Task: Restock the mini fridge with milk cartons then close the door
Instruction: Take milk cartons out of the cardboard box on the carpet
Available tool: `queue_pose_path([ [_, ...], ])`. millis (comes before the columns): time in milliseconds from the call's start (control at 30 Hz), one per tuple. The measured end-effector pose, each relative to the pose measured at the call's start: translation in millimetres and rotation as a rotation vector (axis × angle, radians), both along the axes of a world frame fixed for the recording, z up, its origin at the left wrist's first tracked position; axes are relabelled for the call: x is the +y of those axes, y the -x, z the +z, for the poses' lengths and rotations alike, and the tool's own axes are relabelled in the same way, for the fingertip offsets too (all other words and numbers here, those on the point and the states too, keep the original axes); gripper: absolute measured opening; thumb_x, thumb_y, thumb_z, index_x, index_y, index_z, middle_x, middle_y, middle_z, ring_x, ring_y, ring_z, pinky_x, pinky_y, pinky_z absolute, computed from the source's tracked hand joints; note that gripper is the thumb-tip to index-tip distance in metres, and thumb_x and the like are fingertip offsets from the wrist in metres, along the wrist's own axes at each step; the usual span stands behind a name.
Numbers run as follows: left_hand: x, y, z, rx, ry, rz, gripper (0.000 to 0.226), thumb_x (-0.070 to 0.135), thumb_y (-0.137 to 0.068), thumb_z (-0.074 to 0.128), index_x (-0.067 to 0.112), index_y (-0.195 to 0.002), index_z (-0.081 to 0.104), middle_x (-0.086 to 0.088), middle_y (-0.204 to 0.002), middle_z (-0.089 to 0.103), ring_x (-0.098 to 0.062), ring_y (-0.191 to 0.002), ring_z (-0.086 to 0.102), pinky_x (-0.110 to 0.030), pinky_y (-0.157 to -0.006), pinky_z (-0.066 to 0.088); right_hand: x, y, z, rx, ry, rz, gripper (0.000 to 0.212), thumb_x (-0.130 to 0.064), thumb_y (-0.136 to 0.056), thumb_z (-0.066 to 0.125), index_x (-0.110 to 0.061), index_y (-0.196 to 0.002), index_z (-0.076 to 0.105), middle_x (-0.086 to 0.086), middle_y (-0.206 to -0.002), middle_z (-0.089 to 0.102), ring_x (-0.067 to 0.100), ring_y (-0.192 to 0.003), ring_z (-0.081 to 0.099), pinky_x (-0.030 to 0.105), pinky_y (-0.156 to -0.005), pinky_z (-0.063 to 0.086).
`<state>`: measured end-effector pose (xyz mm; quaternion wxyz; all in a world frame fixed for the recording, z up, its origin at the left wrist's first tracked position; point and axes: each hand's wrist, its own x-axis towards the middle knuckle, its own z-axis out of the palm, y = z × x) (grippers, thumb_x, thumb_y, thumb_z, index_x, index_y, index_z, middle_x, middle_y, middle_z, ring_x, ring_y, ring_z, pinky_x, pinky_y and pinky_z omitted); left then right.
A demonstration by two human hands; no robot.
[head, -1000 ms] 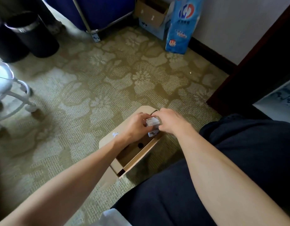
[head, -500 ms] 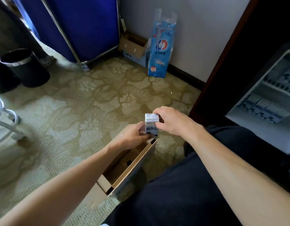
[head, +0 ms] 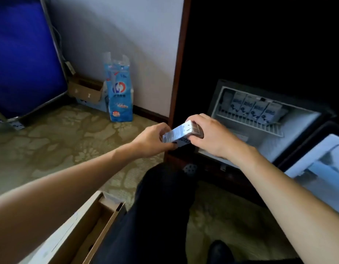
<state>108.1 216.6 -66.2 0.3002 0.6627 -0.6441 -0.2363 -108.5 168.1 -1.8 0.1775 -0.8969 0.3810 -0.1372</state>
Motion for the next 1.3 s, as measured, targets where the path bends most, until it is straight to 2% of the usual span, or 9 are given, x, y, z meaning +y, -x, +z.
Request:
queue_pose_path([
  [100, -43, 34, 6, -0.128, -0.055, -0.134, 0.047, 0.057, -0.071, 0.079, 0.033, -0.107, 0.059, 0.013, -0.096, 0.064, -0.007, -0.082, 0.063, -0.039, -0.075, 0.058, -24, 44, -5, 0.015, 0.004, -0.08, 0.039, -0.029, -0.093, 0.066, -0.031, -0.129, 0.051, -0.014, -0.113, 0.049, 0.011, -0.1, 0.054, 0.041, -0.088, 0.051],
  [333, -143, 125, -20, -0.383, -0.111, -0.347, 0.055, 0.06, -0.074, 0.073, 0.03, -0.117, 0.057, 0.009, -0.108, 0.063, -0.018, -0.097, 0.063, -0.039, -0.082, 0.055, -76, 121, -52, 0.032, -0.056, -0.247, 0.033, -0.025, -0.1, 0.059, -0.021, -0.131, 0.049, -0.011, -0.121, 0.038, 0.01, -0.106, 0.051, 0.028, -0.09, 0.041],
  [467, -196, 171, -60, -0.416, -0.133, -0.373, 0.058, 0.059, -0.078, 0.07, 0.032, -0.127, 0.054, 0.006, -0.119, 0.063, -0.021, -0.105, 0.062, -0.035, -0.084, 0.052, -116, 155, -89, 0.024, -0.056, -0.374, 0.038, -0.024, -0.102, 0.055, -0.017, -0.138, 0.045, -0.007, -0.127, 0.037, 0.007, -0.114, 0.046, 0.024, -0.093, 0.036],
  [633, -251, 214, -116, -0.437, -0.126, -0.43, 0.053, 0.061, -0.086, 0.062, 0.031, -0.128, 0.054, 0.003, -0.125, 0.062, -0.022, -0.108, 0.061, -0.034, -0.078, 0.045, -167, 186, -140, 0.115, -0.028, -0.501, 0.039, -0.023, -0.103, 0.052, -0.016, -0.141, 0.042, -0.003, -0.131, 0.038, 0.018, -0.119, 0.049, 0.043, -0.094, 0.049],
  [767, -287, 241, -152, -0.43, -0.063, -0.415, 0.048, 0.053, -0.09, 0.061, 0.026, -0.129, 0.056, -0.001, -0.127, 0.058, -0.023, -0.112, 0.058, -0.038, -0.088, 0.048, -208, 204, -175, 0.181, -0.005, -0.56, 0.042, -0.021, -0.102, 0.054, -0.014, -0.142, 0.042, 0.002, -0.13, 0.04, 0.02, -0.115, 0.052, 0.043, -0.09, 0.051],
  [967, -324, 258, -218, -0.671, 0.148, -0.436, 0.062, 0.034, -0.094, 0.056, 0.019, -0.15, 0.032, -0.006, -0.158, 0.02, -0.028, -0.145, 0.021, -0.046, -0.122, 0.014, -267, 222, -221, 0.358, 0.087, -0.664, 0.05, -0.004, -0.093, 0.063, -0.016, -0.139, 0.047, 0.005, -0.132, 0.044, 0.026, -0.109, 0.056, 0.046, -0.09, 0.051],
  [1067, -351, 269, -232, -0.61, 0.167, -0.414, 0.075, 0.03, -0.095, 0.054, 0.019, -0.157, 0.014, -0.005, -0.165, 0.002, -0.028, -0.153, 0.001, -0.046, -0.125, 0.0, -293, 227, -236, 0.348, 0.09, -0.748, 0.054, 0.004, -0.086, 0.062, -0.015, -0.135, 0.049, 0.005, -0.135, 0.044, 0.03, -0.114, 0.055, 0.048, -0.088, 0.054],
  [1167, -378, 282, -233, -0.559, 0.212, -0.376, 0.08, 0.026, -0.094, 0.051, 0.018, -0.159, 0.006, -0.005, -0.167, -0.005, -0.029, -0.154, -0.008, -0.047, -0.124, -0.005, -316, 232, -251, 0.323, 0.086, -0.792, 0.048, 0.008, -0.085, 0.056, -0.011, -0.128, 0.054, 0.006, -0.134, 0.046, 0.035, -0.121, 0.051, 0.051, -0.09, 0.055],
  [1300, -391, 302, -236, -0.522, 0.128, -0.366, 0.086, 0.053, -0.084, 0.01, 0.015, -0.16, -0.002, -0.005, -0.167, -0.009, -0.028, -0.153, -0.012, -0.055, -0.122, -0.008, -337, 235, -266, 0.343, 0.028, -0.834, 0.05, 0.009, -0.087, 0.053, -0.013, -0.132, 0.055, 0.009, -0.139, 0.042, 0.04, -0.126, 0.047, 0.048, -0.096, 0.05],
])
